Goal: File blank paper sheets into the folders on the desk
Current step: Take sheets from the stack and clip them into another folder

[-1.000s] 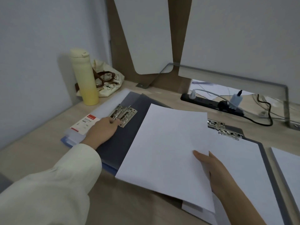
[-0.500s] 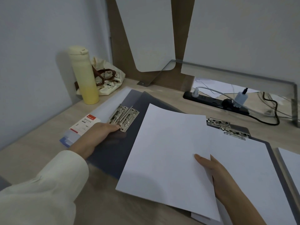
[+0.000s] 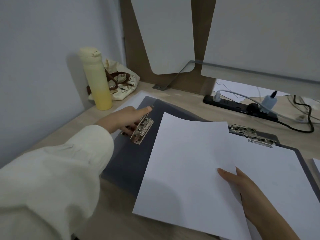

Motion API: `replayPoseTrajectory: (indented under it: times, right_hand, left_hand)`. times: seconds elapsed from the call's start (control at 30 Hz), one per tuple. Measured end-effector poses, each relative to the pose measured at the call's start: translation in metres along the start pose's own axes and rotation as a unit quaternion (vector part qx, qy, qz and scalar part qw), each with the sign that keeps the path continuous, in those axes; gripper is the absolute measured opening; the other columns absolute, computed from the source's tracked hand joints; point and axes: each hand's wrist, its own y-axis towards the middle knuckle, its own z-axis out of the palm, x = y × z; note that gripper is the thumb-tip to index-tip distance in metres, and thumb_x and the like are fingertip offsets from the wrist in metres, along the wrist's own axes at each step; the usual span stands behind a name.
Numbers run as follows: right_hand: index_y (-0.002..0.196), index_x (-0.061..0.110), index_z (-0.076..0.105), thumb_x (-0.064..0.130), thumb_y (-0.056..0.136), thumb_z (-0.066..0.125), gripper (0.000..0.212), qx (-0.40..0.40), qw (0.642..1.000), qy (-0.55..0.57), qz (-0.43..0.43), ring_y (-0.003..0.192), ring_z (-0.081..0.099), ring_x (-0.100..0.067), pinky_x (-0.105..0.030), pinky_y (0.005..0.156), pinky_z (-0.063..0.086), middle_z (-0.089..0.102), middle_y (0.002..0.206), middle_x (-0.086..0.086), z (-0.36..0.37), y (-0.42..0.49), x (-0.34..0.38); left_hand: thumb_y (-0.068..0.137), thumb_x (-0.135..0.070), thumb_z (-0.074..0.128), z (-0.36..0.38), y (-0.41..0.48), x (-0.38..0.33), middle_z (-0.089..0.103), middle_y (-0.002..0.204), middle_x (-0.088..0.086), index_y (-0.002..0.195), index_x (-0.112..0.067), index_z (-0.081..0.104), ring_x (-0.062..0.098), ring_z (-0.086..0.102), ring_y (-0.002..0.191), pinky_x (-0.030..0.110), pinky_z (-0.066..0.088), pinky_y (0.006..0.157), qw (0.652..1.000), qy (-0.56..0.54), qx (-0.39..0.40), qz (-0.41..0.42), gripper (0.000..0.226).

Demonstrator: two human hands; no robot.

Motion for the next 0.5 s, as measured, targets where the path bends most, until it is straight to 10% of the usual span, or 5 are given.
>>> replayPoseTrajectory:
  times: [0.13, 0.27, 0.5]
  right_hand:
    - [0.107, 0.015, 0.063, 0.013, 0.086, 0.057, 0.022, -0.009, 1.0, 0.017, 0.007, 0.082, 0.072, -0.026, -0.038, 0.073, 0.051, 0.075, 0.093, -0.005, 0.004, 0.002, -0.001]
    - [0.102, 0.02, 0.061, 0.015, 0.085, 0.06, 0.018, -0.023, 0.998, 0.048, 0.012, 0.088, 0.068, -0.023, -0.037, 0.078, 0.052, 0.076, 0.089, 0.001, 0.016, 0.009, -0.004]
    - [0.103, 0.022, 0.064, 0.013, 0.089, 0.055, 0.018, -0.024, 0.998, 0.047, -0.017, 0.086, 0.069, -0.018, -0.036, 0.081, 0.053, 0.075, 0.093, 0.003, 0.037, 0.023, -0.003]
  left_hand:
    - [0.095, -0.04, 0.044, 0.01, 0.015, -0.002, 0.04, 0.074, 0.003, 0.068, -0.022, 0.037, 0.014, 0.043, 0.064, 0.023, 0.04, 0.052, 0.996, 0.06, -0.046, 0.049, 0.034]
    - [0.093, -0.016, 0.05, 0.009, 0.026, 0.005, 0.043, 0.075, -0.004, 0.088, -0.017, 0.051, 0.008, 0.043, 0.064, 0.024, 0.04, 0.052, 0.996, 0.03, -0.066, 0.058, 0.005]
    - [0.096, -0.015, 0.045, -0.006, 0.018, 0.011, 0.055, 0.091, -0.015, 0.11, -0.025, 0.059, 0.0, 0.054, 0.077, 0.02, 0.053, 0.053, 0.999, -0.036, 0.02, 0.031, 0.022]
